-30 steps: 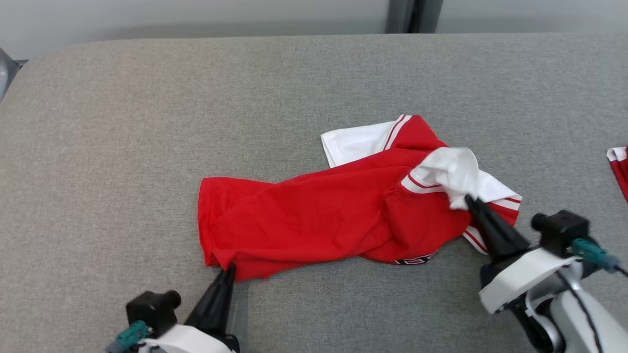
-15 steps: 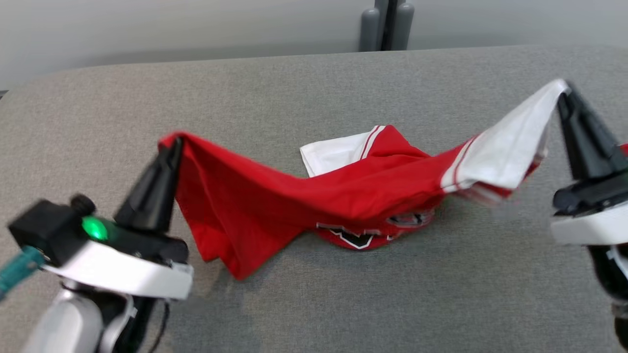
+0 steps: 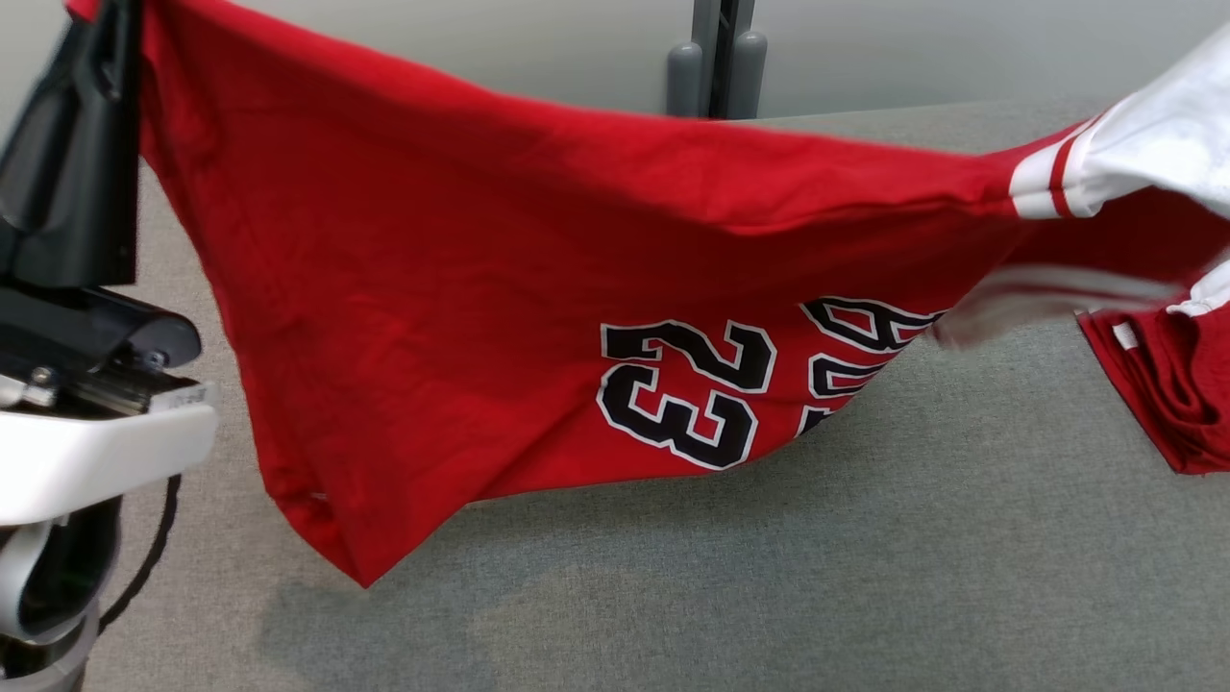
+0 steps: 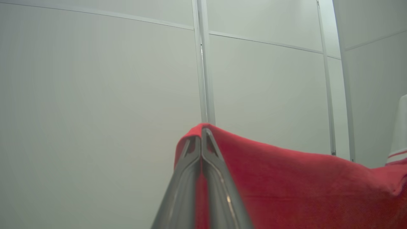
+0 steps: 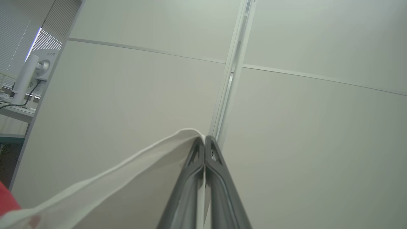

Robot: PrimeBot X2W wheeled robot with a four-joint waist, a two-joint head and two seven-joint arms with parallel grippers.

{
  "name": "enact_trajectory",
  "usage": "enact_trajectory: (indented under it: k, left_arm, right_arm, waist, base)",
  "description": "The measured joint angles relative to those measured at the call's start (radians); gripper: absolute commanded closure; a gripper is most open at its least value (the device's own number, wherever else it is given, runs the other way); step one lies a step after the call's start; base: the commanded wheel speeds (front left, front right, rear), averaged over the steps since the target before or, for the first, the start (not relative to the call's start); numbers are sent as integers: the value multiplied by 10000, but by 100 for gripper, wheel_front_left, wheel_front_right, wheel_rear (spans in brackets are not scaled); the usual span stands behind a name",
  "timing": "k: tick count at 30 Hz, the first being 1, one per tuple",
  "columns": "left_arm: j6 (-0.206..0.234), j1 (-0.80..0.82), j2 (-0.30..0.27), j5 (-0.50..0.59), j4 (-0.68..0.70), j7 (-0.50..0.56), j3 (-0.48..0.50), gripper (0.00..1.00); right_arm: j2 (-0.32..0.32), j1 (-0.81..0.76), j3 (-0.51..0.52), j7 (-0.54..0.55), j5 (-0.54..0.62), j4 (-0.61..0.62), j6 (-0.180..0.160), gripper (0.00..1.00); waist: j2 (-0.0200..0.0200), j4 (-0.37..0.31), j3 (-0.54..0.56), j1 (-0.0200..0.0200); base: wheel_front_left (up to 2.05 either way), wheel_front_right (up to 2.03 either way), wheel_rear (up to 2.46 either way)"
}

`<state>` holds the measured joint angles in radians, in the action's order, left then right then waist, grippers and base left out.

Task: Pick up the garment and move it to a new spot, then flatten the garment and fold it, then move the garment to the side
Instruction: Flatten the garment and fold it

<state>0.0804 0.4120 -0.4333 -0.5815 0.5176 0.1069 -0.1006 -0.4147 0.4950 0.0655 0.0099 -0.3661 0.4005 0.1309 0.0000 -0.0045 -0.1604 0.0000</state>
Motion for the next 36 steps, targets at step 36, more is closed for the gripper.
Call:
enact_trajectory:
  k: [36]
  left_arm:
    - [-2044,10526,577,176,-12780,-1440,-2100,100]
  right_arm:
    - [1287,9986,-4215,-2602,-1659,-11745,0,100]
  waist:
    - [0,-540,-2414,0]
  base:
    - [0,0,0]
